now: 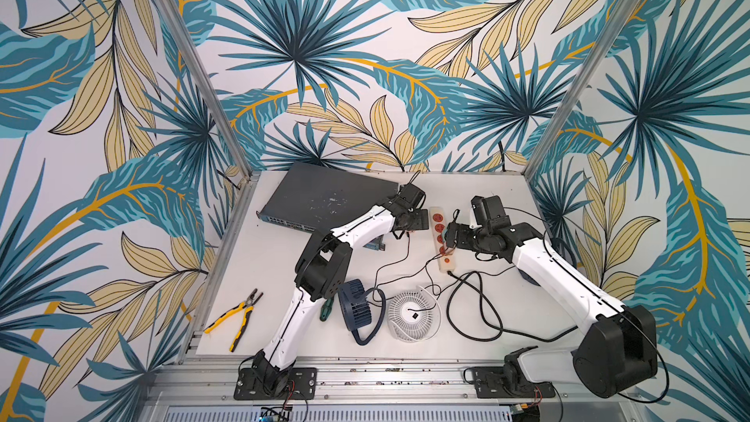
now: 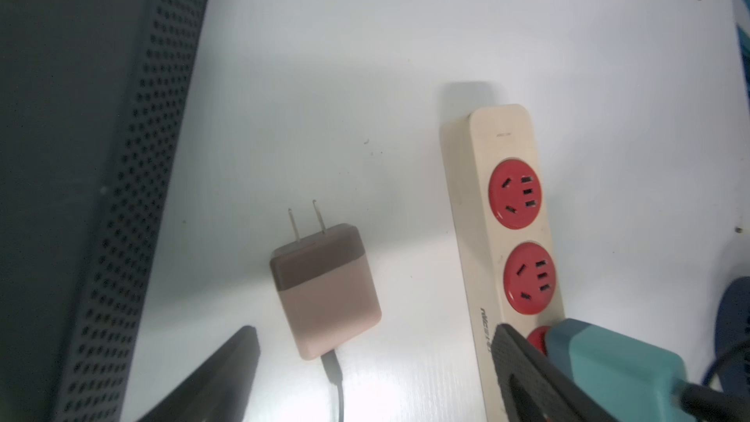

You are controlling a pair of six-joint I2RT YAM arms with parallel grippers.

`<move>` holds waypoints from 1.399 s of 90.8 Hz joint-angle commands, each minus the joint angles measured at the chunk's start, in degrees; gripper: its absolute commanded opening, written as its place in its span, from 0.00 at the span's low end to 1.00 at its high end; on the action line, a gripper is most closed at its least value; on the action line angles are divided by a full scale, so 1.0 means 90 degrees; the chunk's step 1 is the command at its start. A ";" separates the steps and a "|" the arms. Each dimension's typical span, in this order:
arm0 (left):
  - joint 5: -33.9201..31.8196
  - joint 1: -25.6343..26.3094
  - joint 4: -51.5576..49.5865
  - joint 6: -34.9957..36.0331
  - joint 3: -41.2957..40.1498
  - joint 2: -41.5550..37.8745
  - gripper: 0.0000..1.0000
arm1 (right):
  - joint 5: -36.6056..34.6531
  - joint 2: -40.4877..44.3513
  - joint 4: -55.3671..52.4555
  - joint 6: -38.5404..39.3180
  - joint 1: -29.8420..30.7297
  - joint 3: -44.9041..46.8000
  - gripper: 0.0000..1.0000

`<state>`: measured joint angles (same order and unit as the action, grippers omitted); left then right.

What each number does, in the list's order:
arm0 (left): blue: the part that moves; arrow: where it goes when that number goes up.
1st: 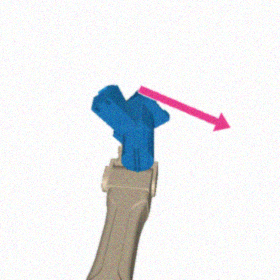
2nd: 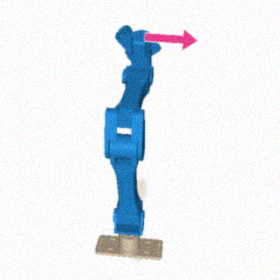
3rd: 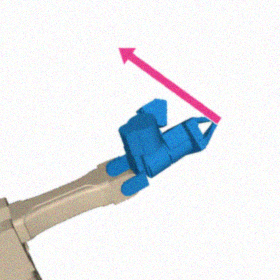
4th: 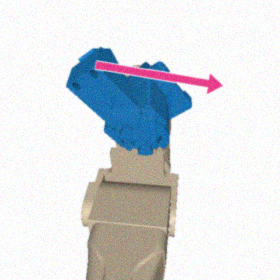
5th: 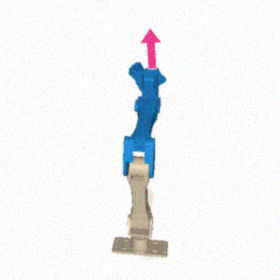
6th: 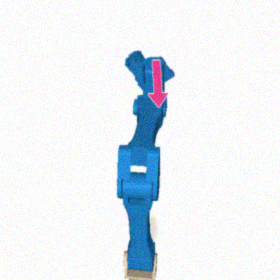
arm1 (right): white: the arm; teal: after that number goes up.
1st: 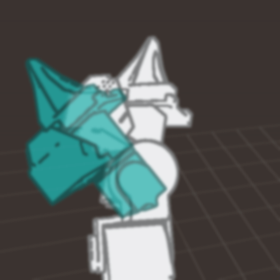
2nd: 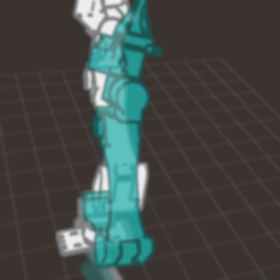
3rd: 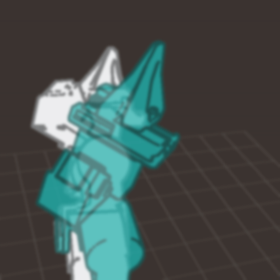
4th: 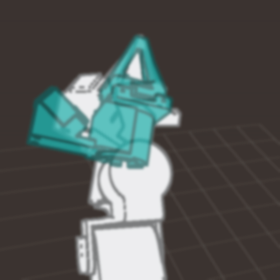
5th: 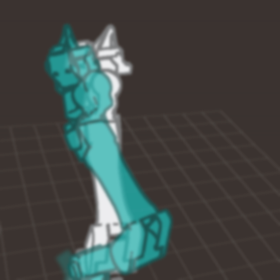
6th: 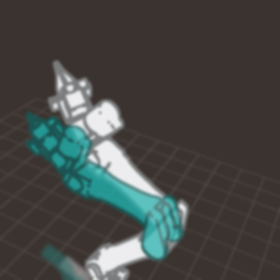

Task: Plug the desk fan into the power strip
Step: Pick up the plug from the center of the board.

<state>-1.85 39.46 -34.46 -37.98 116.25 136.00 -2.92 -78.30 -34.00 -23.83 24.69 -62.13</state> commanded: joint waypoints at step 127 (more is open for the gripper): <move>0.0744 -0.0059 0.2842 -0.4301 -0.2512 -0.2939 0.40 | 0.1061 0.2487 0.5908 -0.1676 0.0198 0.3625 0.98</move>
<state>1.19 38.96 -19.46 -65.76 100.12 113.01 6.87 -56.51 5.67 -37.95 25.08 -31.40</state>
